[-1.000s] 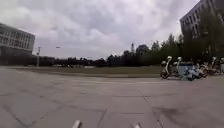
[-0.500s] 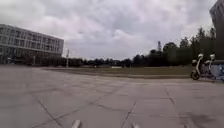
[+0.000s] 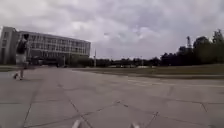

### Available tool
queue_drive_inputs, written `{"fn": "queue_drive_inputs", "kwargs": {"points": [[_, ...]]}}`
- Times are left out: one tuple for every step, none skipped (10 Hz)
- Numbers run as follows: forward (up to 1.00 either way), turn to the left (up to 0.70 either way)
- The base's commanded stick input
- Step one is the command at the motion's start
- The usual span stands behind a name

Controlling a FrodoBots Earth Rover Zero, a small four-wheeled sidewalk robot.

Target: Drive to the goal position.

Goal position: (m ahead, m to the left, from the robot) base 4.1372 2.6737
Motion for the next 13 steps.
{"fn": "queue_drive_inputs", "kwargs": {"points": [[0.68, 0.0], [0.81, 0.0], [0.85, 0.0], [0.85, 0.0], [0.85, 0.0], [0.85, 0.0], [0.85, 0.0], [0.85, 0.0], [0.85, 0.0], [0.85, 0.0], [0.85, 0.03], [0.85, 0.19], [0.85, 0.34]]}}
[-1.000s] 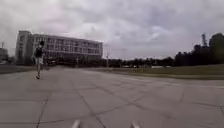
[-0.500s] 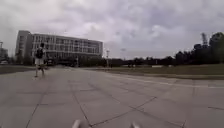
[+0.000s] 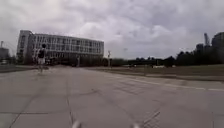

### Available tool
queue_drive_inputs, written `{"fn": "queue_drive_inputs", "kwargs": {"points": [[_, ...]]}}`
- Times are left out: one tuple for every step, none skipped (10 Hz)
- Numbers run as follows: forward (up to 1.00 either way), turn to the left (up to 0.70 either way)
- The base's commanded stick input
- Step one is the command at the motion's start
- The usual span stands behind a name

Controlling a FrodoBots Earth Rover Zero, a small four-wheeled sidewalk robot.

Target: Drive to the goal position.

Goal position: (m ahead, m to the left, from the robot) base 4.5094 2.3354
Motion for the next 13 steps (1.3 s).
{"fn": "queue_drive_inputs", "kwargs": {"points": [[0.85, 0.34], [0.85, 0.13], [0.85, 0.0], [0.85, 0.0], [0.85, 0.0], [0.85, 0.0], [0.85, 0.0], [0.85, 0.0], [0.85, 0.0], [0.85, 0.0], [0.85, 0.0], [0.85, 0.0], [0.85, 0.0]]}}
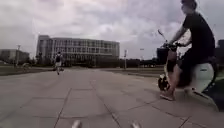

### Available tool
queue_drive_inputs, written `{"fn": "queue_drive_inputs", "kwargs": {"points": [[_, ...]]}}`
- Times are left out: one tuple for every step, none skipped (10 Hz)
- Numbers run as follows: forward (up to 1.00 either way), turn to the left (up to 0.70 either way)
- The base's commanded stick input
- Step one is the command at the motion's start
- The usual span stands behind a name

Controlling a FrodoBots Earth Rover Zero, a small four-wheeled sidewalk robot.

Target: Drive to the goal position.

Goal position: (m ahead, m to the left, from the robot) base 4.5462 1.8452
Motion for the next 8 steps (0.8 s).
{"fn": "queue_drive_inputs", "kwargs": {"points": [[0.85, 0.0], [0.85, 0.04], [0.85, 0.17], [0.85, 0.34], [0.85, 0.34], [0.85, 0.34], [0.85, 0.3], [0.85, 0.19]]}}
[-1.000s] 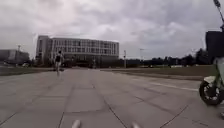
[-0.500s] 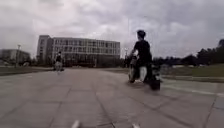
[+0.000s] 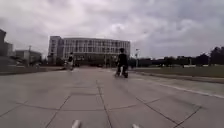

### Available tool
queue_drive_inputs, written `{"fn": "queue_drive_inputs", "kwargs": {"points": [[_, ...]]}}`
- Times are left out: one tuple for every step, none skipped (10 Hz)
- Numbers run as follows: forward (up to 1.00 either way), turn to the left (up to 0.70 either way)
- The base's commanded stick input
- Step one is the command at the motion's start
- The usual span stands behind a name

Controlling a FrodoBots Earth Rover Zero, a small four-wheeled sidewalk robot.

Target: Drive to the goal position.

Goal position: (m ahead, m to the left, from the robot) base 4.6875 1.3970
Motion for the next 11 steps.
{"fn": "queue_drive_inputs", "kwargs": {"points": [[0.85, 0.0], [0.85, 0.0], [0.85, 0.0], [0.85, 0.0], [0.85, 0.0], [0.85, 0.0], [0.85, 0.0], [0.85, 0.0], [0.85, 0.0], [0.85, 0.0], [0.85, 0.0]]}}
